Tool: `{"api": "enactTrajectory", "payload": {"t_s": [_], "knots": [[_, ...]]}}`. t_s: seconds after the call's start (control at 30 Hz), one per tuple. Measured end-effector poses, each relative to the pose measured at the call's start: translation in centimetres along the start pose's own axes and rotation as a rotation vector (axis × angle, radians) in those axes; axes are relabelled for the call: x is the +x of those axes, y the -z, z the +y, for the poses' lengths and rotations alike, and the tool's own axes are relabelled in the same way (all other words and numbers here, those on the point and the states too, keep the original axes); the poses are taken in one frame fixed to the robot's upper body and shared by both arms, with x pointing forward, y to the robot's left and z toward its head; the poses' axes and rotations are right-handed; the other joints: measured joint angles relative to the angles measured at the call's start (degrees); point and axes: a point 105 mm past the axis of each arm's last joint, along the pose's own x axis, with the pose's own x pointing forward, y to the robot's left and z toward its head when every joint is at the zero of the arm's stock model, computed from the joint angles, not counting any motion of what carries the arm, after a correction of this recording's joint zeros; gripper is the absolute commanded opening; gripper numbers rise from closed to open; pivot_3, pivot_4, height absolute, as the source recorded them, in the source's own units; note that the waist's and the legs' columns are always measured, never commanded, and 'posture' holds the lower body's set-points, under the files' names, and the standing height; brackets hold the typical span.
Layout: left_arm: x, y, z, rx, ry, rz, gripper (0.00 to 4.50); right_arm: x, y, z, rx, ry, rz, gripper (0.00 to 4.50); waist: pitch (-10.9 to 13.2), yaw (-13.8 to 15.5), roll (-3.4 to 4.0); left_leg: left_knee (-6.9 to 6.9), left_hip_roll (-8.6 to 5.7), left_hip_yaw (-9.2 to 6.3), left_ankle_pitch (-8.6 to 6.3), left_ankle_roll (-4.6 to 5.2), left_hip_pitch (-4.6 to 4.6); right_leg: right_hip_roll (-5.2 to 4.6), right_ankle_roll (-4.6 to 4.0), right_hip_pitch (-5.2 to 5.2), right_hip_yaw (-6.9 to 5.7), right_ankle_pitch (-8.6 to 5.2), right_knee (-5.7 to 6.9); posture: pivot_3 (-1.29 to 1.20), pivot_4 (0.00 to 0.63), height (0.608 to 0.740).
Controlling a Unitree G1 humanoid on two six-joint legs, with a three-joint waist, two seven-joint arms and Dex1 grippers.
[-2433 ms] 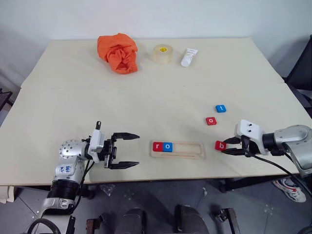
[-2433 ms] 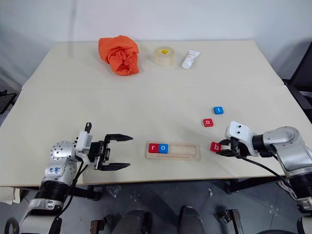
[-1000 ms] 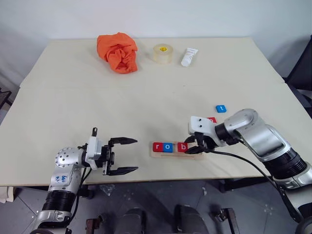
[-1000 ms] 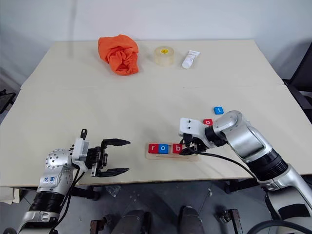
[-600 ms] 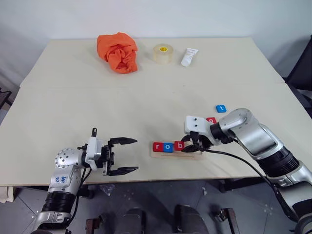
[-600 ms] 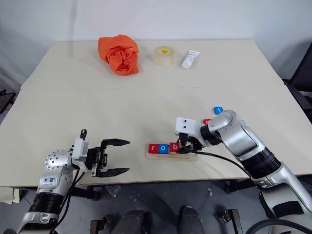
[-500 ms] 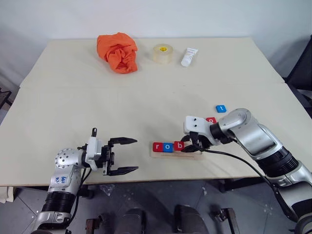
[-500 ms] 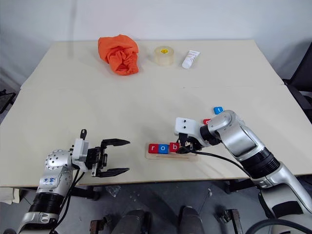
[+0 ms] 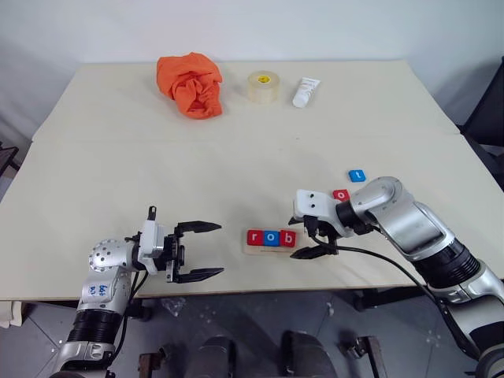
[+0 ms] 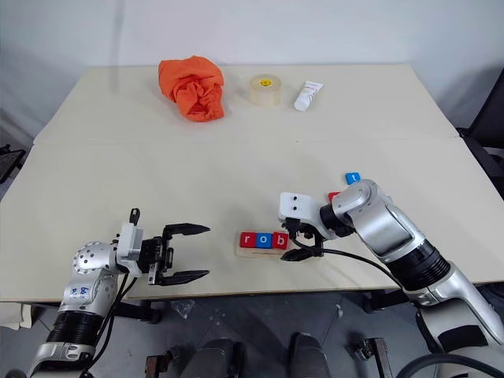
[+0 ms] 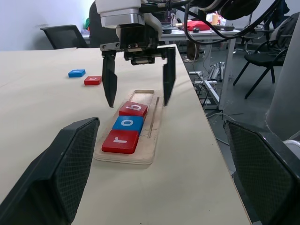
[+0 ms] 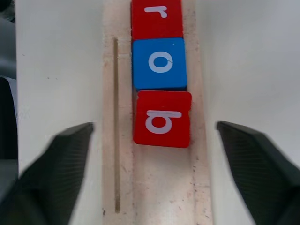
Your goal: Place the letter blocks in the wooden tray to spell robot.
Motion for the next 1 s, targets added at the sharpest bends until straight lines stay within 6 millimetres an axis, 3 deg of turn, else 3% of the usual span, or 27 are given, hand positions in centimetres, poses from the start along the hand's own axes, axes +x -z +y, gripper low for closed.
{"api": "enactTrajectory", "payload": {"t_s": [0.27,0.37,0.73,1.0], "knots": [[0.1,-0.1,0.2,0.006,0.001,-0.001,4.5,-0.4,-0.5,-0.1,0.013,0.002,-0.044,4.47,0.0,0.01,0.0,0.0,0.0,0.0,0.0,0.0,0.0,0.0,0.0,0.0,0.0,0.0,-0.01,0.0,0.15,0.74],[0.1,-0.2,0.2,0.007,0.001,-0.002,4.5,-0.9,-0.7,-0.4,0.017,0.023,-0.07,3.9,0.0,0.0,0.0,0.0,0.0,0.0,0.0,0.0,0.0,0.0,0.0,0.0,0.0,0.0,0.0,0.0,0.15,0.74],[0.1,-0.1,0.3,0.007,-0.003,-0.002,4.5,-0.4,-0.1,-1.6,0.039,0.067,-0.075,0.09,0.0,-0.03,0.0,0.0,0.0,0.01,0.0,0.0,0.0,0.01,0.0,0.0,0.0,0.0,0.01,0.0,0.15,0.74],[0.1,-0.2,0.4,0.007,-0.016,-0.002,4.5,0.0,-0.2,-1.8,0.029,0.066,-0.084,0.04,0.0,-0.02,0.0,0.0,0.0,0.01,0.0,0.0,0.0,0.01,0.0,0.0,0.0,0.0,0.01,0.0,0.15,0.74]]}}
